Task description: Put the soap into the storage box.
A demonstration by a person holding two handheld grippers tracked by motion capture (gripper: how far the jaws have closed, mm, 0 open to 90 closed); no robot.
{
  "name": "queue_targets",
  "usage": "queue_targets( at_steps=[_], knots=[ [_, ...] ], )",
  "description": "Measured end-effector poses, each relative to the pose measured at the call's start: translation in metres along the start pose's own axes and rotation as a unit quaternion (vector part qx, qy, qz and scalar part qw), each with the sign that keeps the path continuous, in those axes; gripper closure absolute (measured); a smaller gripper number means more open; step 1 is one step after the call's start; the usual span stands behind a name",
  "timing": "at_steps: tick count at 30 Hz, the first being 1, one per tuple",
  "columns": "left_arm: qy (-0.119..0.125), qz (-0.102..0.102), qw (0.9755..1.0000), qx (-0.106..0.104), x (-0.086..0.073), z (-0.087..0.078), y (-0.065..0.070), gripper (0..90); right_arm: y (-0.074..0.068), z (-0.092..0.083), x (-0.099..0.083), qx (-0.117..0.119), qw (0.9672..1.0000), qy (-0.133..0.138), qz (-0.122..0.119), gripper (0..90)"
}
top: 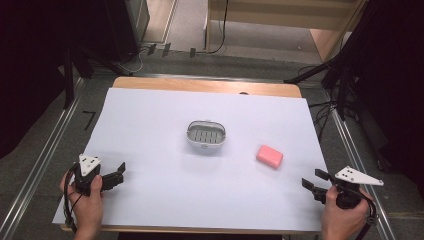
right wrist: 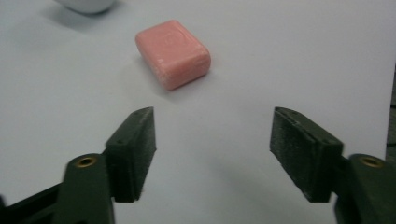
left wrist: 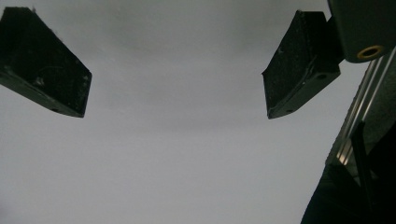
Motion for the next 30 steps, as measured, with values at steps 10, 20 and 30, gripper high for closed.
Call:
queue_targets(
  at_steps=[10, 20, 30],
  knots=[
    [-0.002, 0.000, 1.0000, 0.000, 0.000, 0.000, 0.000, 8.5, -0.003, 0.016, 0.015, 0.019, 0.9962, -0.073, -0.044, 26.0],
    [-0.002, -0.001, 1.0000, -0.002, 0.000, 0.001, 0.000, 8.5, -0.010, 0.032, 0.037, 0.027, 0.9875, -0.119, -0.099, 27.1],
    [-0.002, 0.003, 1.0000, -0.002, 0.000, 0.001, 0.000, 8.5, -0.019, 0.053, 0.051, 0.045, 0.9733, -0.170, -0.148, 26.1]
  ],
)
Point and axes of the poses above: each handheld gripper's, and its own axes: z roughly forward along the jaws, x roughly out of its top, y roughly to its right, the point moved 10 cm from there along z, roughly forward along the jaws, and after that the axes turned 2 degrees about -z, right-handed, at the moved point
